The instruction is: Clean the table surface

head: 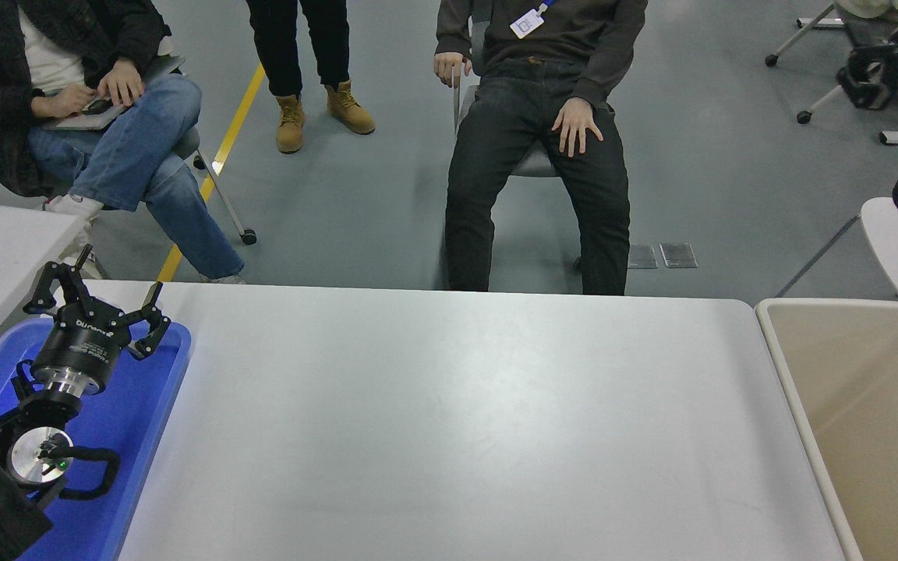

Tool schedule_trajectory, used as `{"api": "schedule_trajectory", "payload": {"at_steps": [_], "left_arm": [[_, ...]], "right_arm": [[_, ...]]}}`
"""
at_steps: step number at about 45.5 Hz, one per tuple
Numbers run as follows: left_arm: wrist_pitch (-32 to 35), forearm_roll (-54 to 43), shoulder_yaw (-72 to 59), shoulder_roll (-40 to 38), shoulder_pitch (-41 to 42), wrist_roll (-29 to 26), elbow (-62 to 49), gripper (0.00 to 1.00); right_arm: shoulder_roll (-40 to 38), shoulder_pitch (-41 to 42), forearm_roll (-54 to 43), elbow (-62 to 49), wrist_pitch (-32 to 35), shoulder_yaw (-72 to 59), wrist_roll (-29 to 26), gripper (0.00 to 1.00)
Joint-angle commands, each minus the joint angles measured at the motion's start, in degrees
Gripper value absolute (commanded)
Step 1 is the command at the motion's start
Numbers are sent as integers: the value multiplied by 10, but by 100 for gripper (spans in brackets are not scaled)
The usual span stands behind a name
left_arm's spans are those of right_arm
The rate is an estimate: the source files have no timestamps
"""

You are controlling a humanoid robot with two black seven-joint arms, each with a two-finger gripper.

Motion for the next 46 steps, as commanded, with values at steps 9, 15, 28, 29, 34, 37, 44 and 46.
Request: {"api": "schedule_trajectory", "payload": {"at_steps": [9, 15, 28, 29, 34, 37, 44, 46], "left_arm": [[0, 0, 0, 0, 0, 0, 0, 100], [0, -1, 0, 0, 0, 0, 0, 100], [0, 0, 0, 0, 0, 0, 0, 100], [0, 0, 0, 0, 0, 0, 0, 100], [0, -1, 0, 0, 0, 0, 0, 100], [0, 0, 0, 0, 0, 0, 0, 100], [0, 0, 0, 0, 0, 0, 0, 100], [0, 0, 0, 0, 0, 0, 0, 100]], "right_arm": [[72, -114, -7, 13, 20, 46, 82, 98], [109, -146, -8, 9, 20, 47, 103, 98], [128, -180, -9, -16, 19, 45, 104, 98], [129, -181, -8, -17, 19, 45, 104, 98], [129, -184, -8, -23, 19, 45, 103, 98], [129, -185, -8, -24, 19, 43, 104, 98], [128, -184, -8, -44, 19, 38, 104, 98], [128, -184, -8, -45, 19, 38, 104, 98]]}}
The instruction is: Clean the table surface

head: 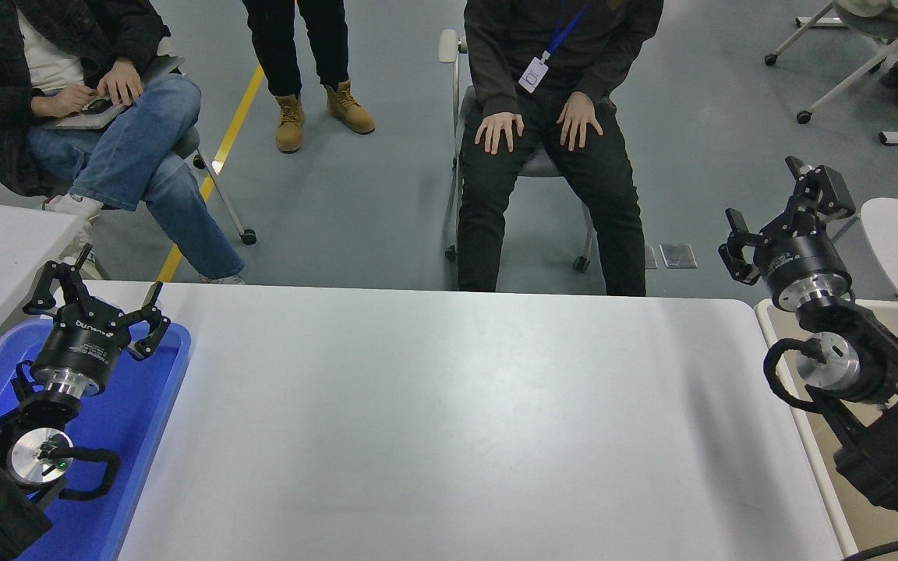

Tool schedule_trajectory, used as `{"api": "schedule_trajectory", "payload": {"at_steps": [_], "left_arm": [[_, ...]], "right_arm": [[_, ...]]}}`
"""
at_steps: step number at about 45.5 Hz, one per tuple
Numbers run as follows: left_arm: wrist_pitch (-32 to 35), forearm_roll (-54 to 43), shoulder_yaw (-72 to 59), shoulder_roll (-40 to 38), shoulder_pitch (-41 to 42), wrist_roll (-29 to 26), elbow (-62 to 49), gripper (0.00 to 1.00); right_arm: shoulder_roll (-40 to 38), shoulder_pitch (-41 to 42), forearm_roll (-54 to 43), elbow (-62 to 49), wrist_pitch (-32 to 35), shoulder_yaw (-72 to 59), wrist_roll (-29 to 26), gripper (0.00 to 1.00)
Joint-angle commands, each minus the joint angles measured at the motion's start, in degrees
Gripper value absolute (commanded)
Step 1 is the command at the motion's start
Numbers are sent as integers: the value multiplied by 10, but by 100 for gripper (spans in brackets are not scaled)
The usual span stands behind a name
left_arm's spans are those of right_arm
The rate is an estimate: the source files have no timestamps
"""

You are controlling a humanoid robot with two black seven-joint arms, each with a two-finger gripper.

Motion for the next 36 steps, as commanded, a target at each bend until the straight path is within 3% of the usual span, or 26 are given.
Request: {"api": "schedule_trajectory", "payload": {"at_steps": [1, 36], "left_arm": [[0, 0, 0, 0, 0, 0, 0, 100], [0, 0, 0, 0, 0, 0, 0, 100]], "right_arm": [[3, -5, 0, -18, 0, -5, 1, 98], [3, -8, 0, -17, 0, -8, 1, 98]]}}
